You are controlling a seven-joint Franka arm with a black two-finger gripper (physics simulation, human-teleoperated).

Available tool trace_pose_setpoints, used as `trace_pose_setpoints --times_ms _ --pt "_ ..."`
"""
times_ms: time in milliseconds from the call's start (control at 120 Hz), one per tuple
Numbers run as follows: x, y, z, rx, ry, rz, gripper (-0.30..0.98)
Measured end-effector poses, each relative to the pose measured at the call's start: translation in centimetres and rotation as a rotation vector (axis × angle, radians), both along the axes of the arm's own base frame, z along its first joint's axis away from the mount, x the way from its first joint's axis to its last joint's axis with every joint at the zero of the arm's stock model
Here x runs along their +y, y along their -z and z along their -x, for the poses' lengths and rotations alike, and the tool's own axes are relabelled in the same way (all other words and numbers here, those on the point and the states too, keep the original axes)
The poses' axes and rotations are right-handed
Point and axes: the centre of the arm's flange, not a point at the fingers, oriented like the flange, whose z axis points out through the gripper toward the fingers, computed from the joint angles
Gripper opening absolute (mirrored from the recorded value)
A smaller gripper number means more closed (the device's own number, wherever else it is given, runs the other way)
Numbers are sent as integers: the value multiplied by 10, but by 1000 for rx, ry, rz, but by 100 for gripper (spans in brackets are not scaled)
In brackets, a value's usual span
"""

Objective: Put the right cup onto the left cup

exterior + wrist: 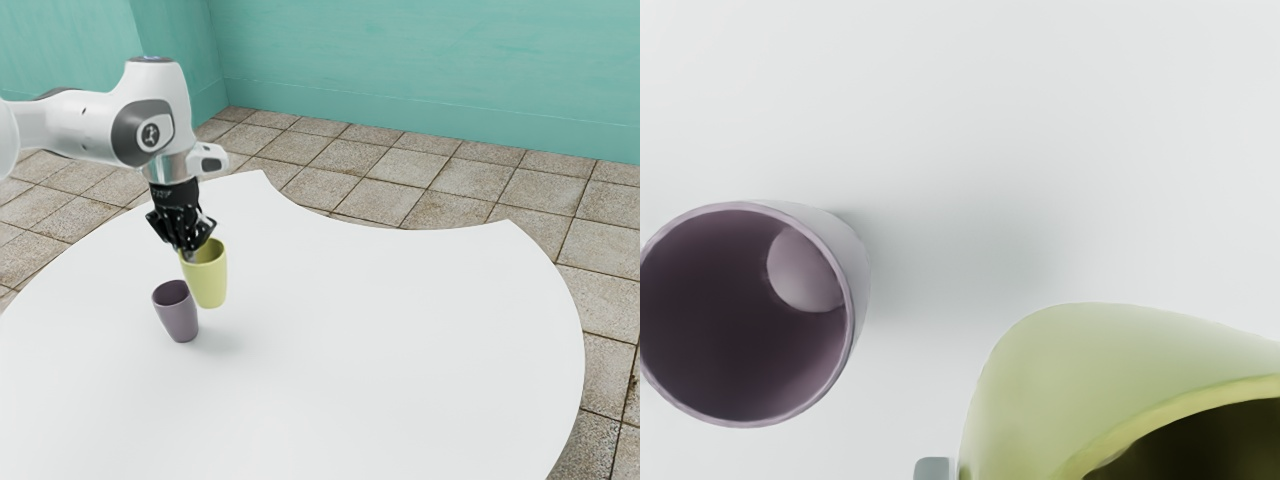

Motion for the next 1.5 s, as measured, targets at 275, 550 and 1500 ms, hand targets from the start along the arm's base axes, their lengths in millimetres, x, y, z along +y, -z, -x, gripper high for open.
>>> trace_pose_setpoints --times_ms 275,550,1500 --pt "62 -5 5 -8 -35 7 -10" --pt "104 -10 7 -18 -40 10 -10" --pt "105 17 -18 30 75 28 -10"
